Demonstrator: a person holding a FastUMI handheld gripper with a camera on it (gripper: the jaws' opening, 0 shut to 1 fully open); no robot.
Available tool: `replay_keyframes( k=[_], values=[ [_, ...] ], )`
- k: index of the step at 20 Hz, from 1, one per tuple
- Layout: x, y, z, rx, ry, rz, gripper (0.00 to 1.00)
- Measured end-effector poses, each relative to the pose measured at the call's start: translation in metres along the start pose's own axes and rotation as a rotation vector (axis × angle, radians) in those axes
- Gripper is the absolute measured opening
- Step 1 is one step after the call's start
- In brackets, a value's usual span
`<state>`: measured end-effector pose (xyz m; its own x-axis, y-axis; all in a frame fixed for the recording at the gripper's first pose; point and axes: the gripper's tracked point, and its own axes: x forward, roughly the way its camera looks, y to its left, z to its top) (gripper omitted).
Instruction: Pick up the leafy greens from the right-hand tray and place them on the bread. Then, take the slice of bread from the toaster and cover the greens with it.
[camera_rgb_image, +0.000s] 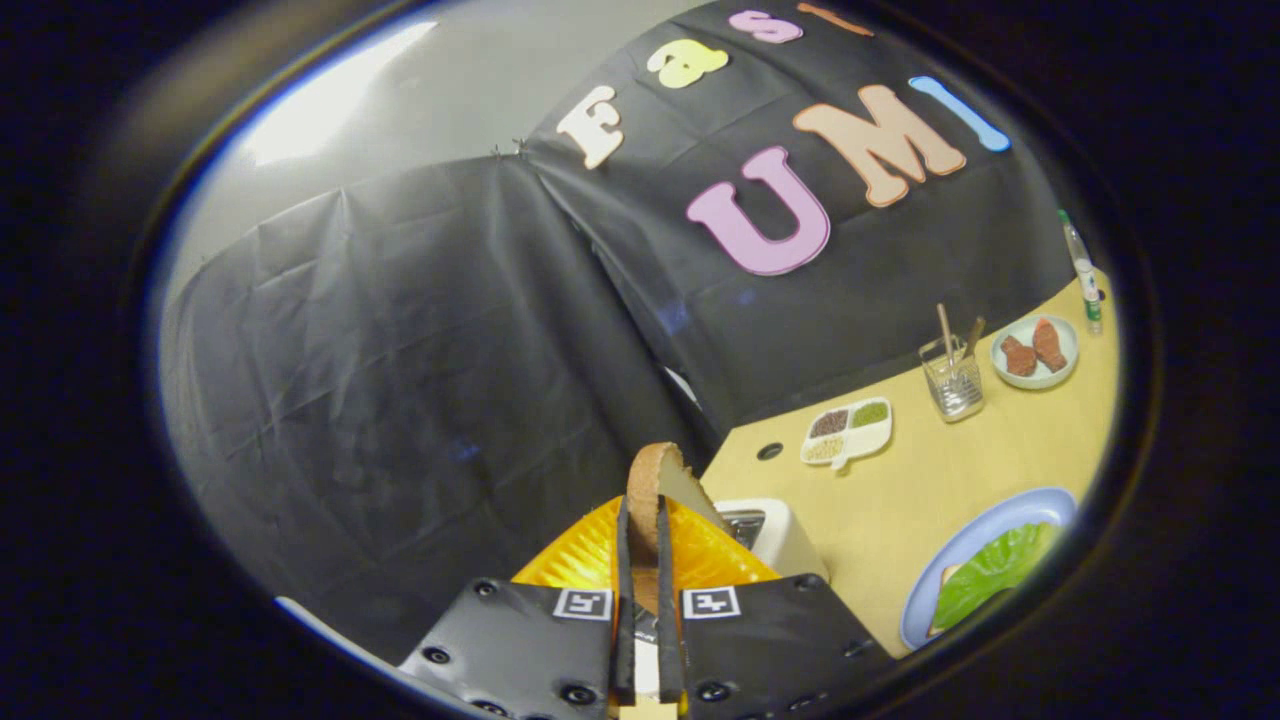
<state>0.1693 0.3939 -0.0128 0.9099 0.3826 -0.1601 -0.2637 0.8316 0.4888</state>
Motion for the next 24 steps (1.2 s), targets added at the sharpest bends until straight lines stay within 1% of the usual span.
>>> replay_keyframes(
  k=[2,3,6,10,12,16,20,24],
  values=[
    [-0.015,-0.001,0.027,0.029,-0.052,0.013,0.12],
    [-0.024,-0.006,0.037,0.047,-0.074,0.005,0.12],
    [-0.053,-0.026,0.076,0.048,-0.156,-0.021,0.12],
    [-0.094,-0.066,0.096,0.063,-0.21,-0.061,0.12],
    [-0.11,-0.091,0.093,0.065,-0.21,-0.091,0.11],
    [-0.129,-0.136,0.07,0.097,-0.172,-0.133,0.12],
    [-0.13,-0.174,0.033,0.143,-0.085,-0.156,0.12],
    [-0.121,-0.203,-0.007,0.177,-0.005,-0.187,0.12]
  ],
)
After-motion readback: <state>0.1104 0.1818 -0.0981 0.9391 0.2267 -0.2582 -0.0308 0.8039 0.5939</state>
